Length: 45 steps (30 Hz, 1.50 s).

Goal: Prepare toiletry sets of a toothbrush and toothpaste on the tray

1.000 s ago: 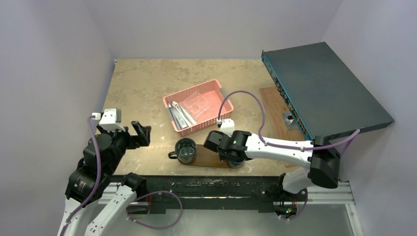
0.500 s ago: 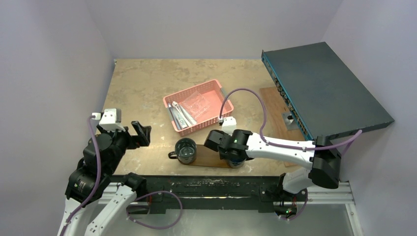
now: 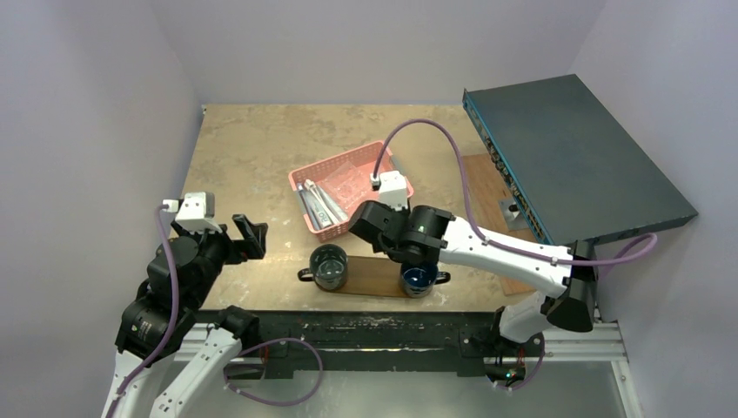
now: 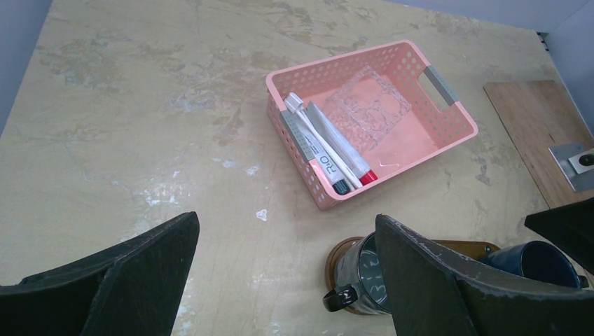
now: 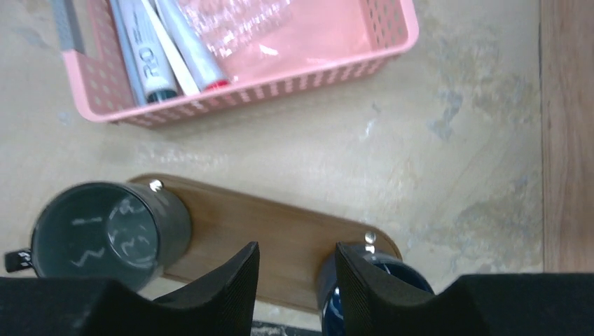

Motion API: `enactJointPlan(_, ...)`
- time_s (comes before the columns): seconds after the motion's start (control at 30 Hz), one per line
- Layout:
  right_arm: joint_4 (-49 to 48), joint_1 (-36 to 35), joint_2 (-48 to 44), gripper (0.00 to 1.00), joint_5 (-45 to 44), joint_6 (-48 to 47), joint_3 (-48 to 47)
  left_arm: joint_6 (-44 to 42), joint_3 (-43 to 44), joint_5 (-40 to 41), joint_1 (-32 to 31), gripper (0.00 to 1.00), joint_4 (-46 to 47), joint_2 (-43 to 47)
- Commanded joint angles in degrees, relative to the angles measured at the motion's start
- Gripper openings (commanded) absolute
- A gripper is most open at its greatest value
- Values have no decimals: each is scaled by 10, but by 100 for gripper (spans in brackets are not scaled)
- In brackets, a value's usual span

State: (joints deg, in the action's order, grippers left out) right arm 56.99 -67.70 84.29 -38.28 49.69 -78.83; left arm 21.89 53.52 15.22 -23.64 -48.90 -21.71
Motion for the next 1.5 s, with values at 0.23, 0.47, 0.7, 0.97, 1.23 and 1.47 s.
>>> enactJointPlan(0.23, -94, 64, 76, 48, -7, -206, -127, -3, -2, -2, 3, 96, 17, -12)
enactJointPlan(0.47, -200, 119, 119, 57, 67, -346, -140, -3, -2, -2, 3, 96, 17, -11)
enactJointPlan(0.7, -304, 154, 150, 54, 165, -440, -132, -4, -1, -2, 4, 96, 17, -10)
enactJointPlan(0.97, -303, 190, 223, 50, 236, -468, -203, -4, -2, -4, 3, 96, 17, -10)
enactJointPlan(1.23, -294, 208, 283, 46, 268, -477, -249, -4, -1, -2, 3, 96, 17, -12)
enactJointPlan(1.47, -268, 215, 343, 42, 263, -469, -292, -5, -1, -1, 4, 96, 17, -14)
